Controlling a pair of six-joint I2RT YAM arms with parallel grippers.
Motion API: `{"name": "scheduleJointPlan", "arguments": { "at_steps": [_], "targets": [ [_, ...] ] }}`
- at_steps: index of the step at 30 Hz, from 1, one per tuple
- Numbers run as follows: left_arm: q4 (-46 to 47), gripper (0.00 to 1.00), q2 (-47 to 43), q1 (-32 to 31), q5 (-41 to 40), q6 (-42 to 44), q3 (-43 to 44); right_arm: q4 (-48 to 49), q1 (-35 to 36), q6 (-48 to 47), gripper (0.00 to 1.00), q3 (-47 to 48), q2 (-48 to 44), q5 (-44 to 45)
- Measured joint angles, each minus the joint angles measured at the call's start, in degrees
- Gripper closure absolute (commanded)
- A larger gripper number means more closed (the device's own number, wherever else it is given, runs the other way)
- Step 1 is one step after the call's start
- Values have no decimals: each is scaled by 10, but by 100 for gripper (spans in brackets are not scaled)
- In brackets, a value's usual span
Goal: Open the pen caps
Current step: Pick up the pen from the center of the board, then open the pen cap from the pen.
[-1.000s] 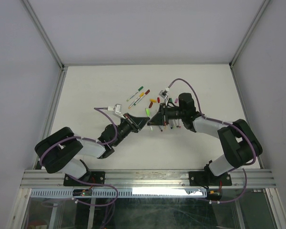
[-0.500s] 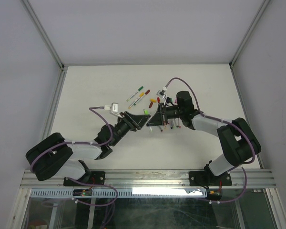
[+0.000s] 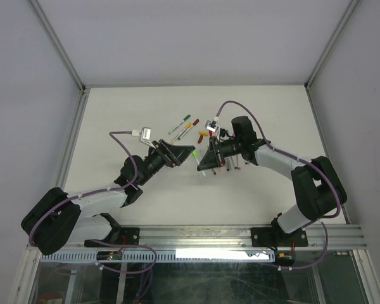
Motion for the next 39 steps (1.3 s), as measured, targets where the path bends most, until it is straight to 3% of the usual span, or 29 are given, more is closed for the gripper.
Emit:
{"name": "scheduleJointPlan", "arguments": {
  "at_steps": [4, 11, 20, 25, 30, 36, 39],
  "targets": [
    [-26, 38, 17, 0, 29, -9, 29, -18, 0, -17, 100, 0, 0, 0],
    [-31, 57, 73, 0, 66, -24, 49, -34, 0, -30, 100, 0, 0, 1],
    [-28, 100, 118, 0, 92, -37, 60, -47, -1, -36, 100, 0, 0, 15],
    [-37, 100, 119, 17, 98, -33, 64, -52, 0, -42, 100, 3, 0, 30],
    [-93, 100, 107, 74, 151, -14, 111, -30, 7, -46, 100, 37, 0, 70],
    [-106, 100, 101, 222, 103, 9, 225, -63, 16, -49, 100, 41, 14, 52],
    [-105, 100, 99, 258, 102, 16, 260, -79, 19, -48, 100, 35, 24, 53]
  ]
}}
